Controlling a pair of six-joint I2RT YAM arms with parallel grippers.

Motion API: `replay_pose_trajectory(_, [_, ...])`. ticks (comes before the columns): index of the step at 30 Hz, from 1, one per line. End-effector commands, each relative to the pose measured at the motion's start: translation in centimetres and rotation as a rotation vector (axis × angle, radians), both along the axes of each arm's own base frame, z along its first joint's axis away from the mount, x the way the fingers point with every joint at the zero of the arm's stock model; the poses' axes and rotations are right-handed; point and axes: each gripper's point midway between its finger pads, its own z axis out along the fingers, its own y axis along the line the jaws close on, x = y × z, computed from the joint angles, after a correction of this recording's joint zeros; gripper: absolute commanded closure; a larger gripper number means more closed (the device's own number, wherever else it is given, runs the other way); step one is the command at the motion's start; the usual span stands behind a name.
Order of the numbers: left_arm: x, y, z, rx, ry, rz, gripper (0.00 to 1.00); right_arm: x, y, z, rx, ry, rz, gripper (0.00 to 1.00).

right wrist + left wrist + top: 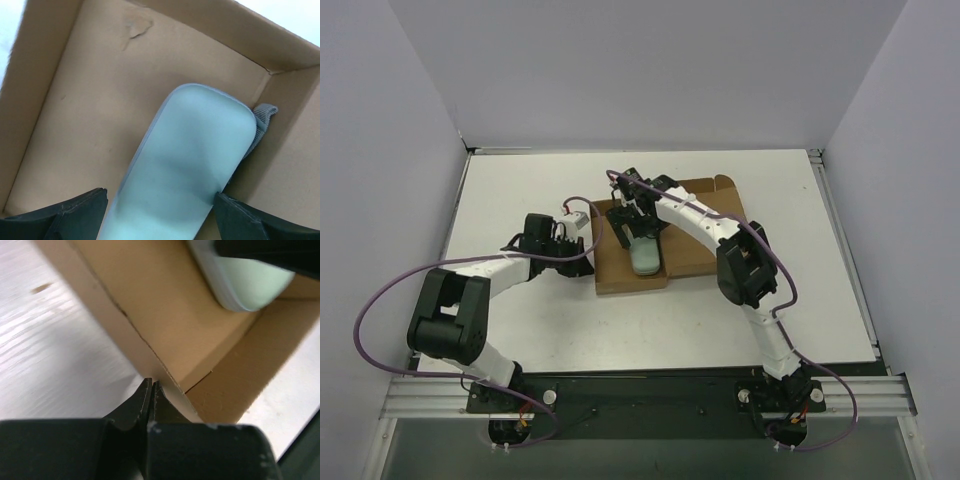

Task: Unpack the express box

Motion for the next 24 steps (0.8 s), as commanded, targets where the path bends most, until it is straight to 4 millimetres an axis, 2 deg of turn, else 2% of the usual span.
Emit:
replay_pose_trajectory(1, [-1.5, -5.2, 3.5, -0.204, -0.112, -0.237, 1.00, -0.8, -1.4, -1.0, -0.090, 0.014, -0.025, 0.11])
replay_pose_trajectory(5, [-2.5, -6.3, 3.7, -0.221, -0.124, -0.294, 1.00, -1.5, -2.5, -2.6, -0.164, 0.037, -0.021, 0.11])
replay_pose_trajectory(10, [-2.6, -6.4, 3.8, -0.215, -0.133, -0.290, 1.00, -4.5, -4.0, -6.1, -0.268, 0.122, 0.034, 0.11])
replay_pose_trajectory(13, [-2.4, -6.2, 3.7, -0.207, -0.130, -0.272, 1.00, -4.6, -5.3, -7.3, -0.337, 0.120, 0.036, 0.12])
replay_pose_trajectory(15, [-2.4, -6.1, 3.7, -0.204, -0.131, -0.266, 1.00, -4.0, -6.0, -7.5, -0.368, 0.101, 0.036, 0.15])
replay_pose_trajectory(16, [-2.4, -6.1, 3.6, -0.205, -0.129, -0.264, 1.00, -3.5, -6.2, -7.6, -0.373, 0.093, 0.050, 0.18])
replay_pose_trajectory(18, [-2.0, -5.8, 3.6, -0.206, -0.127, -0.250, 1.00, -3.0, -6.0, -7.4, -0.361, 0.084, 0.063, 0.33])
replay_pose_trajectory(19, [-1.9, -5.7, 3.7, -0.211, -0.127, -0.245, 1.00, -2.4, -5.8, -6.7, -0.335, 0.073, 0.066, 0.47])
replay_pose_trajectory(20, [-1.5, -5.3, 3.6, -0.215, -0.118, -0.223, 1.00, -2.3, -5.4, -6.4, -0.319, 0.072, 0.101, 0.53])
replay_pose_trajectory(22, [-0.7, -4.8, 4.0, -0.229, -0.118, -0.198, 1.00, -1.7, -4.5, -4.5, -0.278, 0.034, 0.133, 0.64])
replay_pose_trajectory(24, [0.2, -3.9, 4.3, -0.246, -0.109, -0.158, 1.00, -0.8, -3.3, -1.3, -0.209, -0.020, 0.155, 0.73])
